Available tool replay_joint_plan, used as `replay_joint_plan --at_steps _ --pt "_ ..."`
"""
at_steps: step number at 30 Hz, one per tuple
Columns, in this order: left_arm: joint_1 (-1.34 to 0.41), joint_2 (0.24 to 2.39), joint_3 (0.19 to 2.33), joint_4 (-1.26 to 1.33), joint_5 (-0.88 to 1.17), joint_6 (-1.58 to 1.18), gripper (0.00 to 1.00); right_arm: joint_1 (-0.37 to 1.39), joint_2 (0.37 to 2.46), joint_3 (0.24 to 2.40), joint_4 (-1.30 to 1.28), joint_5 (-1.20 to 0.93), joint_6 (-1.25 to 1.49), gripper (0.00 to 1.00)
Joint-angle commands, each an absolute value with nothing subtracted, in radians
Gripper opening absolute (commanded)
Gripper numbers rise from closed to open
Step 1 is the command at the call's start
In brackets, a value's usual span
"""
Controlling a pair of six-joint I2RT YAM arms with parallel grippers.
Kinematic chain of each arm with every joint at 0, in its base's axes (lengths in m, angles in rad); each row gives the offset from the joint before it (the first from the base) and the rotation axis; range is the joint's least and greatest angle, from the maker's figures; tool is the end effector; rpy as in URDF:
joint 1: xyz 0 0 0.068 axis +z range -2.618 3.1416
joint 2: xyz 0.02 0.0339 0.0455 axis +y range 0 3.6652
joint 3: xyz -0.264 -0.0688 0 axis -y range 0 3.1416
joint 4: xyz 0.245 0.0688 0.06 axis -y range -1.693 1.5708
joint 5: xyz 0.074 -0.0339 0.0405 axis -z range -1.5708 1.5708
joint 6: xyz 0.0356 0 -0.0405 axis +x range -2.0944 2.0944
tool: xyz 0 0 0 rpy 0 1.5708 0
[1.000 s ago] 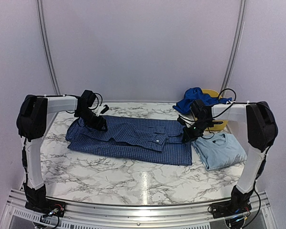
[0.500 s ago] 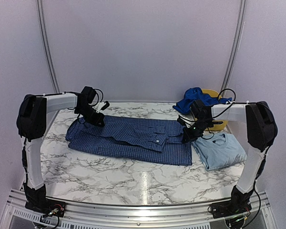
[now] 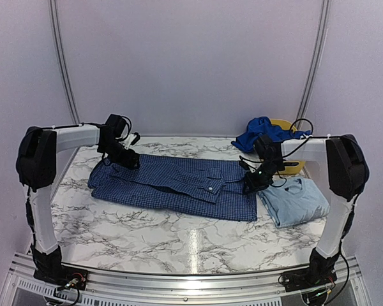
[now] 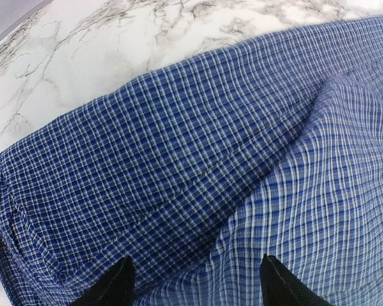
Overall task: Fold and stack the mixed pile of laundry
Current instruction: Rotate the rectangle-folded shirt at the center of the board.
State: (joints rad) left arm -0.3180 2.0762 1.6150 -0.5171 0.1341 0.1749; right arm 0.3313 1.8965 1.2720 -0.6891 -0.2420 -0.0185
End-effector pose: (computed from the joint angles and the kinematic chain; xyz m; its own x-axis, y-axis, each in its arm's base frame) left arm 0.4306 -0.1468 0.1985 -0.7097 0.4152 -0.5692 0.5121 0.8589 -0.0120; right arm 0.3433 0.1271 0.1641 -0.9075 -0.3311 -0.2586 -0.3903 0.8923 0.2270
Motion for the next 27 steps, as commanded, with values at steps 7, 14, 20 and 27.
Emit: replay_joint_plan --at_steps 7,14,20,27 --pt "-0.366 1.720 1.268 -0.446 0.034 -0.189 0.99 0.334 1.822 1.397 -0.644 -0.342 -0.057 0.42" --pt "-0.471 1.769 1.158 -0.429 0.033 -0.399 0.99 0.390 1.959 1.378 -0.626 -0.517 -0.089 0.33" --pt "-0.460 1.866 1.194 -0.469 -0.080 -0.416 0.99 0.476 2.013 1.311 -0.626 -0.505 -0.087 0.30" --pt "-0.326 2.151 1.498 -0.530 -0.139 -0.309 0.99 0.660 2.015 1.260 -0.628 -0.570 -0.029 0.28"
